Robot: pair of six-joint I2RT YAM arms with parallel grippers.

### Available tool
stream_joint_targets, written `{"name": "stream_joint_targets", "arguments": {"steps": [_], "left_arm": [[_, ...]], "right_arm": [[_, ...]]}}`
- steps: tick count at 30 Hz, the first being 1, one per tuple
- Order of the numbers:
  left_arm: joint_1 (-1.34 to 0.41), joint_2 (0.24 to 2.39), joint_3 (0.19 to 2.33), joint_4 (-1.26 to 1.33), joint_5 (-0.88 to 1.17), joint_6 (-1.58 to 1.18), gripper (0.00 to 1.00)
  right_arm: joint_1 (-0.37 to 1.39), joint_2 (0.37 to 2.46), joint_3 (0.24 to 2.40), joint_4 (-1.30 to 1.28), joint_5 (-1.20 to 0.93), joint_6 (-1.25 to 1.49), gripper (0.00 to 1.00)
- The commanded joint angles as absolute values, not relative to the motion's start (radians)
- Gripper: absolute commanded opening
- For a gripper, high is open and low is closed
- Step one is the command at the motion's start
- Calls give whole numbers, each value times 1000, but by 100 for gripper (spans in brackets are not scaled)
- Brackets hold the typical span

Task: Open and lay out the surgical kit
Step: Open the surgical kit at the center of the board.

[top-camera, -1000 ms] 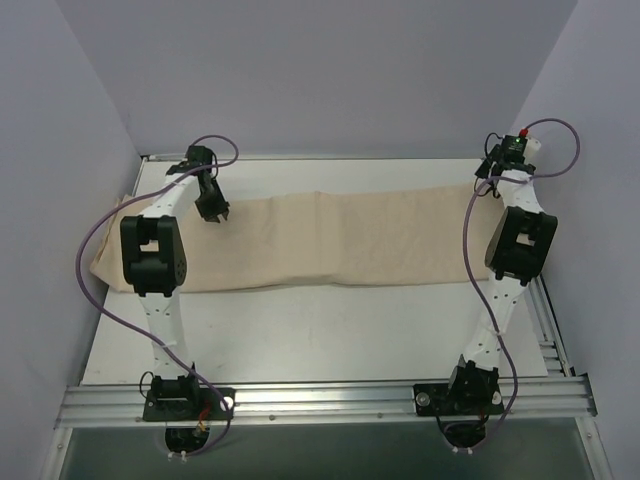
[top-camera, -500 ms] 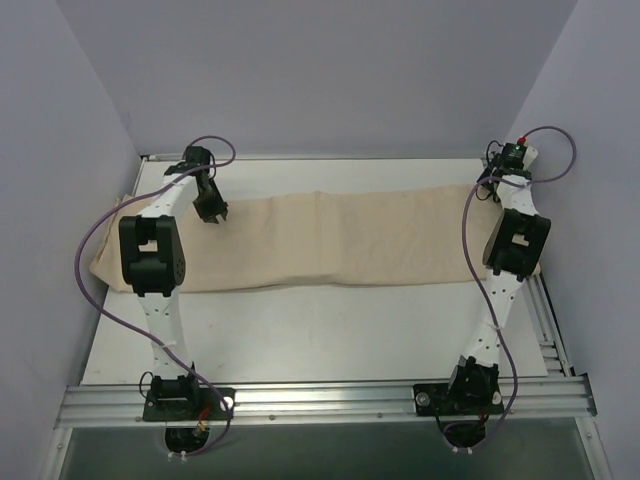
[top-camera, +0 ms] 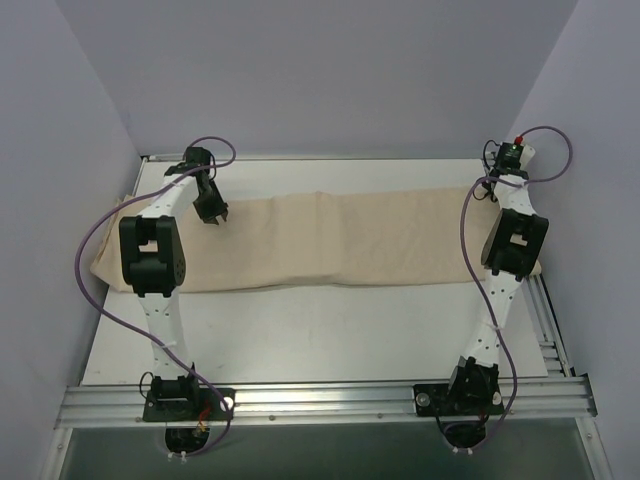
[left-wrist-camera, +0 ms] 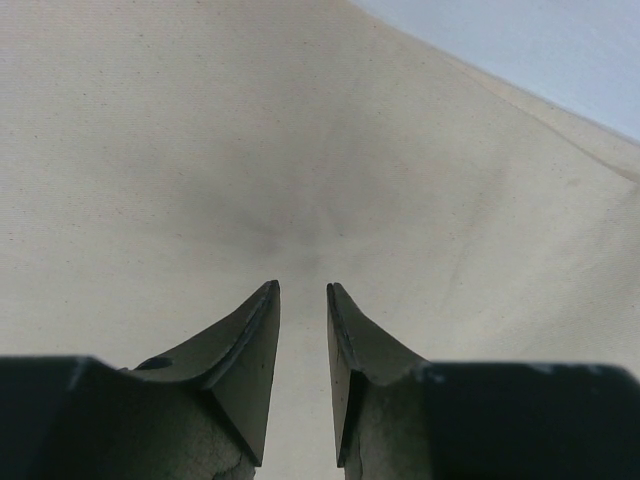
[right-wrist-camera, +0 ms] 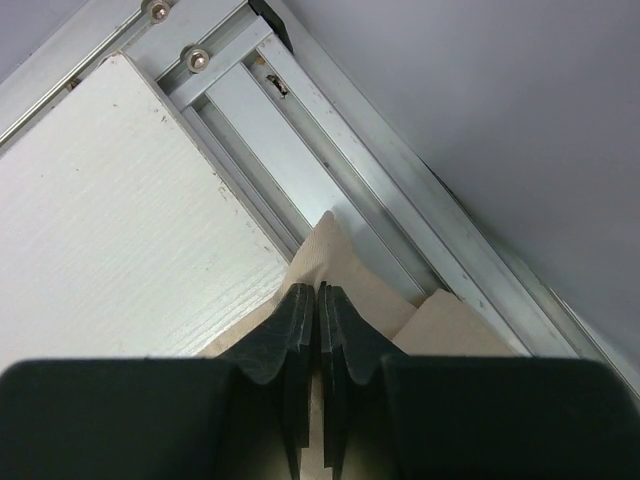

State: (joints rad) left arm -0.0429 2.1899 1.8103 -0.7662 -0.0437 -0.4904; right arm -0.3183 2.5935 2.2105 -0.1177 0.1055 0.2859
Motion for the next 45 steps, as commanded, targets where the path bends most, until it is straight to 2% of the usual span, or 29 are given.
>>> {"name": "stream_joint_targets", "arguments": {"steps": [1,5,10,12,13,14,15,16,19,22,24,31,36,42,45], "left_arm": [[-40,2145,1825,-773,-51,-492,35],[-38,2145,1857,-807,-77,-486,35],[-29,2143,1868,-821,-90,-482,38],[-20,2148,1879,-833,-98,-477,39],[-6,2151,1884,-845,-106,-477,41],[-5,2154,1891,-856,-113,-476,43],[23,2155,1910,-864,-123,-472,44],[37,2155,1916,-868,-129,-466,45],[83,2163,1953,-882,-184,-443,58],[139,2203,2027,-917,-201,-440,68],[172,2252,2080,-942,-205,-439,72],[190,2394,2321,-983,-327,-385,70],[228,2528,2575,-1048,-261,-330,61],[272,2487,2458,-801,-130,-227,60],[271,2458,2393,-700,-152,-164,68]], "right_arm": [[-316,2533,2220,-147,126,272,0],[-314,2493,2200,-146,149,265,0],[-316,2485,2243,-170,127,255,15],[-318,2500,2279,-204,115,255,16],[-316,2506,2283,-210,109,256,13],[-316,2507,2283,-210,106,258,2],[-314,2505,2269,-206,100,256,0],[-316,2499,2258,-199,97,264,0],[-313,2481,2220,-170,74,278,0],[-310,2482,2224,-179,60,285,6],[-308,2479,2215,-189,46,291,0],[-273,2416,2129,-153,15,318,0],[-239,2405,2100,-127,-27,336,0],[-204,2361,1973,-46,-80,416,1],[-189,2376,1968,-26,-107,410,1]]}}
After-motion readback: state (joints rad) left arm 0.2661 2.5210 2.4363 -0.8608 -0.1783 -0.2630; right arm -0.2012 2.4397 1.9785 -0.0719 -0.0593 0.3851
